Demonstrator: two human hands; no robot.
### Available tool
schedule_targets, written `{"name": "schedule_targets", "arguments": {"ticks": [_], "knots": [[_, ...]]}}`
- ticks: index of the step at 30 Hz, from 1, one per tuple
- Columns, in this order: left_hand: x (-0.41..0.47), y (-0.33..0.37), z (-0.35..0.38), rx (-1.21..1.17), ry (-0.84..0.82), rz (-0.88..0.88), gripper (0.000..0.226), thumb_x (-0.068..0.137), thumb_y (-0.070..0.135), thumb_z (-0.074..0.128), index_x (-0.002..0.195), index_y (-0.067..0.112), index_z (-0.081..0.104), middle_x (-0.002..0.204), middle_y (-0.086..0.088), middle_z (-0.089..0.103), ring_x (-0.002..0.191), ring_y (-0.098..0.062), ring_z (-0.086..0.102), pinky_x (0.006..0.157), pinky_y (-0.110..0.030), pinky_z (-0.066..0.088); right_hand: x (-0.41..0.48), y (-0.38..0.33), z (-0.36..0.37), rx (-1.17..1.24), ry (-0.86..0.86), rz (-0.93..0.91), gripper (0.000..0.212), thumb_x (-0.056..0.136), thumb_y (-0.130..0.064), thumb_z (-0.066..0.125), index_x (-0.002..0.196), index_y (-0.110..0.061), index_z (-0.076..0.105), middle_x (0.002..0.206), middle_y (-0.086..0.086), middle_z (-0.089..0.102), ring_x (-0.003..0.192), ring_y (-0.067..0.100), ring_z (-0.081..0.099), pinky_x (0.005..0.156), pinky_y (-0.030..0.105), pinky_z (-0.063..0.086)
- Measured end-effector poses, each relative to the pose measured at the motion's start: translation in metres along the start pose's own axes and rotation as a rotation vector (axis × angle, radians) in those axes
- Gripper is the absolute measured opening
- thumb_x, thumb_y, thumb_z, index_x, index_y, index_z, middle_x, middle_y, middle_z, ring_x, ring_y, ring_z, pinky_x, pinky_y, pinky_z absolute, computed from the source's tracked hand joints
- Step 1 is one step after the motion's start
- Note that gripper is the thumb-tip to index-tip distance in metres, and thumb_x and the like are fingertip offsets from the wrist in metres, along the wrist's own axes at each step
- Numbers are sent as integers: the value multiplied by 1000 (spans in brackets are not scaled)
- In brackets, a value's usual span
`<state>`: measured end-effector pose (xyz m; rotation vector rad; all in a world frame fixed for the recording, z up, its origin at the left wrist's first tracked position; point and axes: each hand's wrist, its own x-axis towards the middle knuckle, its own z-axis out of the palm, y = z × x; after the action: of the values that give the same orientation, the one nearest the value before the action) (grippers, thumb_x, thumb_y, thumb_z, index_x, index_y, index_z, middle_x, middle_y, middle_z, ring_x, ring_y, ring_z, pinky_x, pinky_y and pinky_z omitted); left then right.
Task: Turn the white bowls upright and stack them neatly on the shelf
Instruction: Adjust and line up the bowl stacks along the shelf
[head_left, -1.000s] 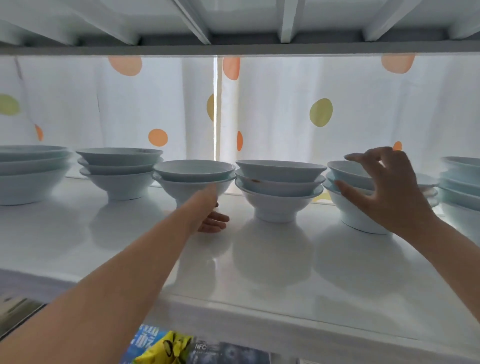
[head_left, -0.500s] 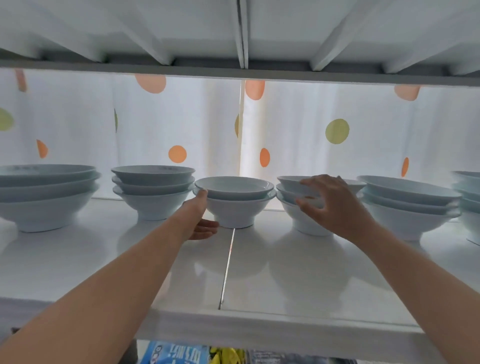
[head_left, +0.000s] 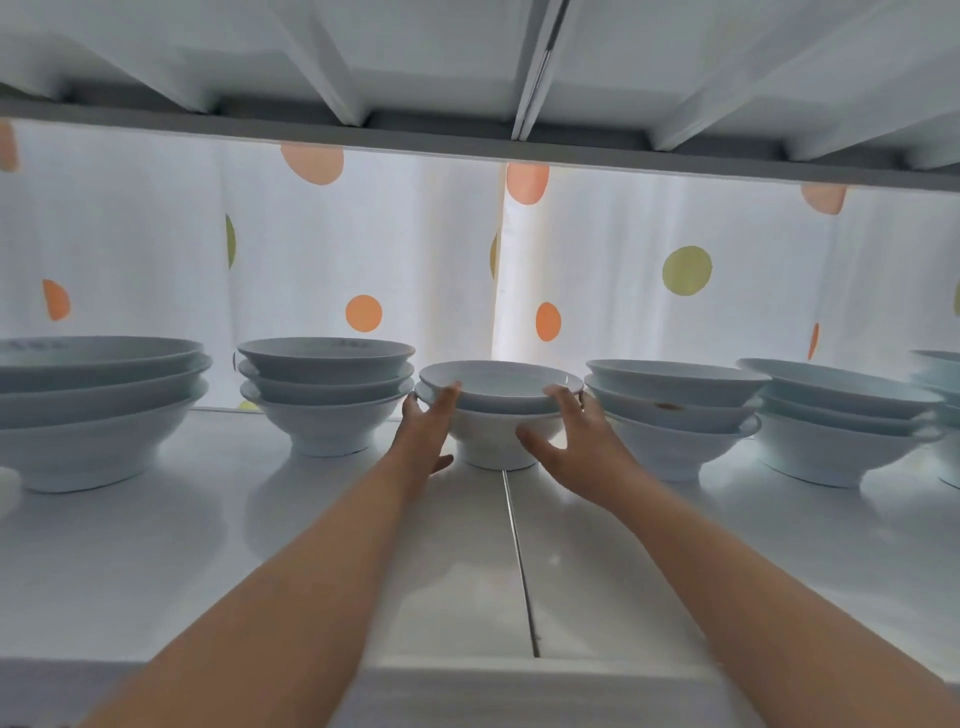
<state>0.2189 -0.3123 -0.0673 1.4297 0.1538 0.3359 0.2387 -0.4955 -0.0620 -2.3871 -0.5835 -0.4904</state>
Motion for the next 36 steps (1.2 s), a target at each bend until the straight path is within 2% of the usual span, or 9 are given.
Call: {"name": "schedule_targets", "arguments": {"ticks": [4, 13, 16, 19, 21, 25, 30, 33, 36], "knots": [[3, 1, 3, -109, 19, 26, 65, 87, 38, 58, 142, 22, 28, 138, -3, 44, 123, -23, 49, 86, -36, 49, 7, 7, 3, 85, 37, -44, 45, 81, -45, 64, 118, -25, 46, 122, 12, 44, 91, 17, 45, 83, 28, 39], [4, 3, 2, -135, 81, 64, 57, 85, 32, 57, 137, 21, 37, 129, -4, 52, 117, -23, 55, 88, -34, 52, 7, 4, 7, 168, 90, -90, 40, 78, -41, 68, 111, -24, 53, 99, 8, 58, 85, 24, 58, 85, 42, 52], [3, 3, 1, -137, 73, 67, 52, 86, 34, 56, 135, 22, 41, 127, -2, 53, 118, -22, 55, 81, -29, 53, 5, 2, 4, 182, 99, -69, 37, 79, -41, 68, 111, -26, 55, 95, 6, 61, 86, 23, 61, 80, 34, 52], [1, 5, -2, -131, 17, 61, 45, 90, 38, 52, 132, 24, 44, 115, 5, 54, 119, -21, 54, 76, -27, 52, 1, 3, -1, 154, 119, -84, 40, 80, -40, 68, 114, -25, 54, 83, -3, 57, 78, 16, 58, 66, 18, 42], [0, 7, -4, -107, -9, 38, 41, 92, 42, 49, 128, 24, 47, 112, 4, 53, 120, -22, 52, 78, -29, 52, -2, 4, -3, 100, 134, -113, 43, 81, -40, 67, 118, -23, 52, 77, -9, 50, 74, 12, 52, 64, 19, 37], [-4, 11, -5, -46, 78, -45, 34, 94, 48, 42, 118, 24, 49, 121, -5, 51, 117, -26, 51, 88, -37, 49, -3, 6, 1, -2, 141, -149, 49, 83, -41, 64, 126, -20, 49, 108, 9, 60, 101, 26, 58, 82, 28, 42], [-12, 17, -10, 42, 245, -41, 30, 95, 46, 42, 109, 20, 46, 96, -4, 48, 99, -24, 49, 87, -39, 51, -6, -4, 3, -107, 129, -136, 55, 85, -43, 60, 132, -19, 45, 133, 25, 46, 112, 37, 55, 92, 37, 44], [-20, 26, -12, 94, 326, -22, 27, 96, 41, 41, 98, 15, 48, 94, -7, 49, 93, -26, 49, 81, -39, 51, -10, -13, 0, -168, 120, -144, 63, 85, -50, 58, 138, -22, 39, 152, 25, 25, 138, 39, 30, 109, 42, 33], [-26, 35, -22, 140, 408, 3, 31, 96, 39, 38, 92, 11, 51, 104, -14, 53, 88, -28, 52, 74, -40, 53, -8, -24, -5, -122, 137, -230, 64, 83, -51, 59, 137, -21, 41, 148, 21, 34, 140, 37, 25, 112, 47, 26]]}}
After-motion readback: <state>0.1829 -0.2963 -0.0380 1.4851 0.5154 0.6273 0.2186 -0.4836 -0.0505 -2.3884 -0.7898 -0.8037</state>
